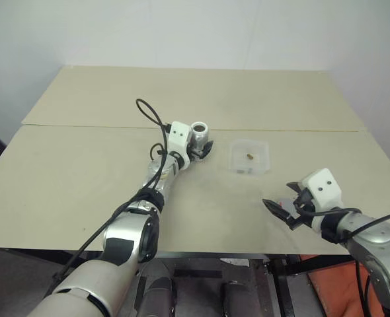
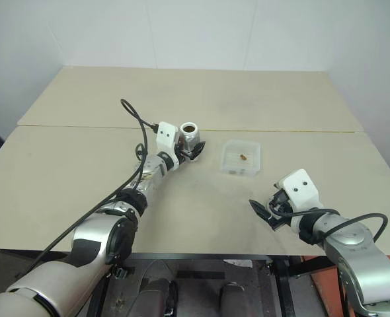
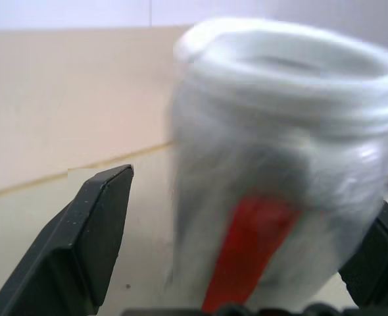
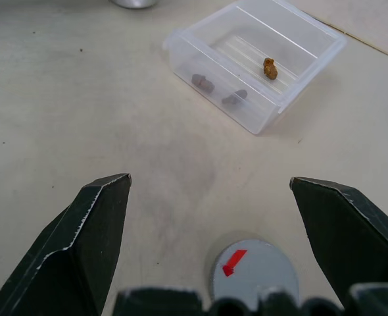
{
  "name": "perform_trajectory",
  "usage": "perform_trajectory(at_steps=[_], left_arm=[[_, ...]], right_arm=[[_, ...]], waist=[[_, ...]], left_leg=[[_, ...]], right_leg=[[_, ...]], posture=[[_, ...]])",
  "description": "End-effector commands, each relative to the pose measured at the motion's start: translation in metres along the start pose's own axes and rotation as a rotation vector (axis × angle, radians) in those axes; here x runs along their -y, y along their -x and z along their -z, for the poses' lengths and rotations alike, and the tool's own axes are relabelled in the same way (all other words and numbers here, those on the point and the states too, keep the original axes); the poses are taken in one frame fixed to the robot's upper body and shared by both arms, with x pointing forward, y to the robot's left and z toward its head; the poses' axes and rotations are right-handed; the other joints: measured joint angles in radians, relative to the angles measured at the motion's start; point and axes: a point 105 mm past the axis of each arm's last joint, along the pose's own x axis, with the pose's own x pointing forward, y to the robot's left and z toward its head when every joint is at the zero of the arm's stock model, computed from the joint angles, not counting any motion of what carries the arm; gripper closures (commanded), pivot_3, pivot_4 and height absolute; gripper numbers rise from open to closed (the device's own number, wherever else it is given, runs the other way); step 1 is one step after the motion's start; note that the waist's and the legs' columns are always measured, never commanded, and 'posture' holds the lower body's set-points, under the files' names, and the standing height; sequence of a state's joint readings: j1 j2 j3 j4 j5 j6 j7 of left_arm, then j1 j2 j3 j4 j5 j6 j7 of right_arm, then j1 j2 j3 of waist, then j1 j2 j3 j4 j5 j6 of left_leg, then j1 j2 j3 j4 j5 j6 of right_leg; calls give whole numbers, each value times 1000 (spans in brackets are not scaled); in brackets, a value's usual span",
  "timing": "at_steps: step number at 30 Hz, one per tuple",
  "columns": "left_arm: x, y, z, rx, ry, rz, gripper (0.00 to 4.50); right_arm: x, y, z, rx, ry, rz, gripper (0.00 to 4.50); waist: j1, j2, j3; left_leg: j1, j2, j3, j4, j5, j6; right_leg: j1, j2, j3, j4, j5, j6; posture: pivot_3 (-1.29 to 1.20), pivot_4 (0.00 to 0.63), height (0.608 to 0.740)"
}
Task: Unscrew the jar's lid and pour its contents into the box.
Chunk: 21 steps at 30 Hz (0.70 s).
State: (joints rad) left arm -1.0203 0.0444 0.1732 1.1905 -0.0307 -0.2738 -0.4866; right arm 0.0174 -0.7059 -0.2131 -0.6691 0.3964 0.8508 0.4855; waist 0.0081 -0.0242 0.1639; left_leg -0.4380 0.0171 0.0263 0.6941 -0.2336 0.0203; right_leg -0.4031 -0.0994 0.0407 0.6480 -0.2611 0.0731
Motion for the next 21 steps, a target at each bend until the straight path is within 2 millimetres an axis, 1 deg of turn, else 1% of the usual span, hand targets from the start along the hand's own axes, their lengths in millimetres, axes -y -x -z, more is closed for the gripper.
perform_trajectory(at_steps=[1, 3, 5, 8, 10, 12, 14, 15, 17, 19, 21], left_arm=[[-6, 16, -3, 51, 8, 36, 28], [-7, 26, -3, 60, 25, 50, 28], [-11, 43, 1, 41, 14, 61, 28], [-21, 85, -6, 55, -21, 65, 28], [-20, 111, -13, 64, -37, 116, 28], [-18, 141, -20, 63, -45, 194, 28], [-17, 174, -27, 42, -46, 273, 28], [-16, 184, -30, 31, -47, 300, 28], [-14, 214, -35, -9, -76, 374, 28], [-12, 237, -40, -58, -99, 429, 28], [-11, 250, -43, -93, -115, 455, 28]], right_arm=[[9, 4, -8, 39, 31, 15, 0], [12, 4, -7, 34, 28, 22, 0], [15, 3, -5, 28, 33, 21, 0], [19, 1, -6, 24, 46, 11, 0], [22, 0, -6, 22, 55, 5, 0], [26, 1, -6, 10, 75, 5, 0], [31, 6, -7, 5, 95, -12, 0], [33, 8, -8, 4, 104, -22, 0], [33, 18, -10, 11, 161, -86, 0], [33, 29, -10, 14, 224, -162, 0], [33, 38, -10, 15, 252, -227, 0]], waist=[[-3, 0, 0], [-6, 1, 0], [-8, 1, 0], [-14, 1, -1], [-21, 2, -1], [-21, 2, -1], [-21, 2, -1], [-21, 3, -1], [-18, 3, -1], [-15, 3, -1], [-14, 3, -1]], left_leg=[[0, 0, 0, 0, 0, 0], [1, 0, 0, 0, 0, 0], [1, 0, 0, 0, 0, 0], [1, 1, -3, 0, 0, 0], [1, 2, -6, -1, 0, 0], [3, 2, -7, -1, 0, 0], [5, 2, -7, -1, 0, 0], [7, 2, -6, -2, 0, 0], [11, 2, -6, -2, 0, 0], [17, 2, -5, -3, -1, 1], [19, 3, -4, -3, -2, 2]], right_leg=[[0, 0, 0, 0, 0, 0], [0, 0, 0, 0, 0, 0], [0, 0, 0, 0, 0, 0], [0, 0, 1, 0, 0, 0], [0, 0, 2, 1, 0, 0], [1, 0, 2, 1, 0, 0], [2, 0, 2, 0, 0, 0], [4, 0, 2, -1, 0, 0], [8, 0, 2, -2, 0, -1], [15, 0, 2, -6, -1, -1], [17, -1, 2, -6, -1, -2]], posture=[[0, 150, 740], [0, 150, 740], [0, 150, 740], [0, 150, 740], [0, 150, 740], [0, 150, 740], [0, 150, 740], [0, 150, 740], [0, 150, 740], [0, 150, 740], [0, 150, 740]])
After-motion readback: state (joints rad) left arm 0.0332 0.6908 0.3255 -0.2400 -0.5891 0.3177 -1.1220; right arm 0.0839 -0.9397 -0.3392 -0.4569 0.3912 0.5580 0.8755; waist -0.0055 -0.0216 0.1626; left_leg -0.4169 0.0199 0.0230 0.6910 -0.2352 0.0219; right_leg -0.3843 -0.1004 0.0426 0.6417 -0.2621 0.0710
